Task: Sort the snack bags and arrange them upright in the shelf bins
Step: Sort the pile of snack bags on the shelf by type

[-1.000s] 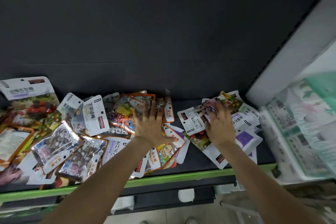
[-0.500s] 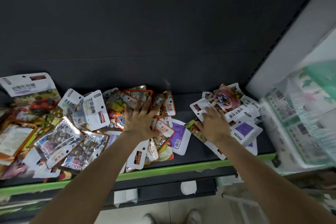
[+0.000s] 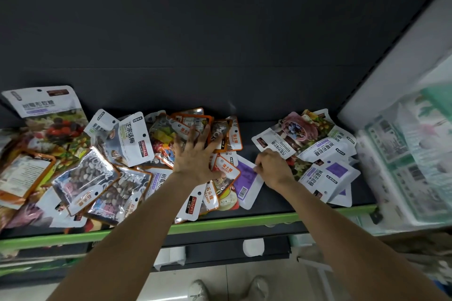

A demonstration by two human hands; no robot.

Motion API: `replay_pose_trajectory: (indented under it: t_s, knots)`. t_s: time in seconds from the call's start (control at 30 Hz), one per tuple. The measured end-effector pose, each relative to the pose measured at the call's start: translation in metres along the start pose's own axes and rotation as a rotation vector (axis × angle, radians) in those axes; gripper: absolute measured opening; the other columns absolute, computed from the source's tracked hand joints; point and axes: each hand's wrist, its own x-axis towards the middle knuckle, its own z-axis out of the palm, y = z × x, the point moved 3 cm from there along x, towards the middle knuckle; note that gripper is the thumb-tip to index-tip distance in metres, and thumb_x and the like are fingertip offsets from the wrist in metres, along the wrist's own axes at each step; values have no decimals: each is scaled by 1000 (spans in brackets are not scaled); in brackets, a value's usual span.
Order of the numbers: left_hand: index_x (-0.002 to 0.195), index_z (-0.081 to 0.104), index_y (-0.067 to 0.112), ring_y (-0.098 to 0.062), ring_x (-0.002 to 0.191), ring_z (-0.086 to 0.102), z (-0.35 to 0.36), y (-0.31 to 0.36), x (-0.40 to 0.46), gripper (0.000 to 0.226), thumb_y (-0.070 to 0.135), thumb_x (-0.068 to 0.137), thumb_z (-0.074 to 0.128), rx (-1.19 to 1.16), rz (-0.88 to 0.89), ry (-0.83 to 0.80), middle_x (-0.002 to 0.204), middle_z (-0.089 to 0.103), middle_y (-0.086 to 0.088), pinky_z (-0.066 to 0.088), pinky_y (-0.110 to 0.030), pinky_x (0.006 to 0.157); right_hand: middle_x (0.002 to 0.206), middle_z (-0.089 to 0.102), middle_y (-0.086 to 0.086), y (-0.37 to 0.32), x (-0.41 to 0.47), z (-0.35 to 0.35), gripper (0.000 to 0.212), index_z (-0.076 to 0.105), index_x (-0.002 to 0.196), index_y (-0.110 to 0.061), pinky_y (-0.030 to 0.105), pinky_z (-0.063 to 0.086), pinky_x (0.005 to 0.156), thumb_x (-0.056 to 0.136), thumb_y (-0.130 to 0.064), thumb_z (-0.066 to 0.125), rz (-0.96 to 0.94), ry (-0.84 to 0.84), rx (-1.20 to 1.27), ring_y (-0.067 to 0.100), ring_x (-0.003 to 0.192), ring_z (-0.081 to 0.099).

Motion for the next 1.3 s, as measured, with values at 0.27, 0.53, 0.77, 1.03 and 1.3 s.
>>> replay_pose_trajectory:
  t_s: [0.27, 0.53, 0.77, 1.03, 1.3]
  knots:
    - [145, -19, 42, -31, 142, -25, -2, 3, 0, 109, 87, 67, 41, -9, -22, -23, 157, -22, 2, -10, -63, 109, 94, 62, 13, 2, -10, -13, 5, 49, 92, -7, 29, 40, 69, 95, -10, 47, -18, 76, 179, 26, 91, 59]
    - [144, -22, 40, -32, 141, -26, -2, 7, -3, 116, 86, 64, 48, 0, -41, -13, 157, -24, 1, -8, -64, 109, 90, 55, 7, 28, -13, -22, 6, 55, 90, -4, 23, 36, 75, 93, -4, 50, 318, 253, 701, 18, 88, 50]
    - [145, -20, 40, -33, 141, -25, -5, 10, -4, 114, 84, 67, 50, -5, -63, -57, 157, -24, 1, -6, -64, 110, 101, 54, 14, 30, -7, -18, 6, 46, 96, -8, 45, 52, 87, 95, -2, 46, 573, 451, 1165, 30, 96, 56]
    - [146, -18, 38, -35, 143, -19, -8, 13, -3, 114, 84, 66, 49, 38, -67, -43, 158, -20, 0, -2, -65, 110, 129, 43, 22, 55, -28, -39, 38, 46, 120, -2, 34, 44, 93, 85, 10, 51, 358, 578, 305, 33, 121, 42]
    - [147, -18, 36, -36, 142, -23, -10, 16, -4, 113, 89, 65, 39, 34, -66, -24, 157, -22, -3, -7, -65, 109, 158, 10, -3, 22, -8, -11, 43, 35, 144, -31, 40, 0, 118, 102, -37, 25, -49, -19, -286, 16, 146, 5]
